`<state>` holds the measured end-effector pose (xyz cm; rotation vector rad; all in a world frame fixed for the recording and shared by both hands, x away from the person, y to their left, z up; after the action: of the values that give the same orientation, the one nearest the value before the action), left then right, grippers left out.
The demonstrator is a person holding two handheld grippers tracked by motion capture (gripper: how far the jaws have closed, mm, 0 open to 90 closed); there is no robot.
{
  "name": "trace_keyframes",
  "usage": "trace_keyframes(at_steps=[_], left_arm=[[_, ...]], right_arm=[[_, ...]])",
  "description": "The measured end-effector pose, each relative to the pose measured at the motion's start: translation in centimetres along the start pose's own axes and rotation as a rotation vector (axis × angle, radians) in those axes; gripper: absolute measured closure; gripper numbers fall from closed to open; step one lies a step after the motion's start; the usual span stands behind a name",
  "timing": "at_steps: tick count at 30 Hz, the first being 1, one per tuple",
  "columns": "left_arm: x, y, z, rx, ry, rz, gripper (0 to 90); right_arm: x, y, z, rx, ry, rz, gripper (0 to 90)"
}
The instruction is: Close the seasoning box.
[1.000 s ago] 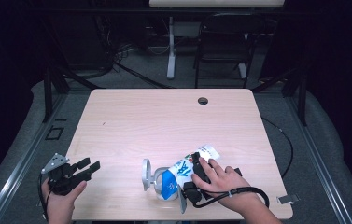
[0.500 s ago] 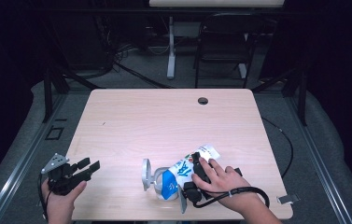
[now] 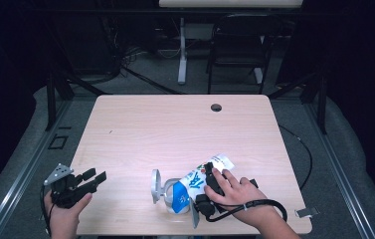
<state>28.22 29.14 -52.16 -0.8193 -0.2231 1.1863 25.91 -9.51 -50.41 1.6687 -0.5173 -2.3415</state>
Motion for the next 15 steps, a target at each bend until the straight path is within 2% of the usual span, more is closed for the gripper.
trace_keyframes(at_steps=[15], left_arm=[[0.02,0.01,0.01,0.004,0.001,0.000,49.9]], right_arm=[[-0.04,0.01,0.03,-0.001,0.005,0.008,49.1]])
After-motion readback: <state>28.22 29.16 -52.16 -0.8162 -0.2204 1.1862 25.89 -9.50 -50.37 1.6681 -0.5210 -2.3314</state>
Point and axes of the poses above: each handheld gripper's, and its own axes: z roughly backward along the jaws, y roughly out of its underside, x roughly to its left, the point moved 2 cm from there along -z, roughly forward along the jaws, and after that the axes turned 15 degrees about x, right-handed, at the moved point
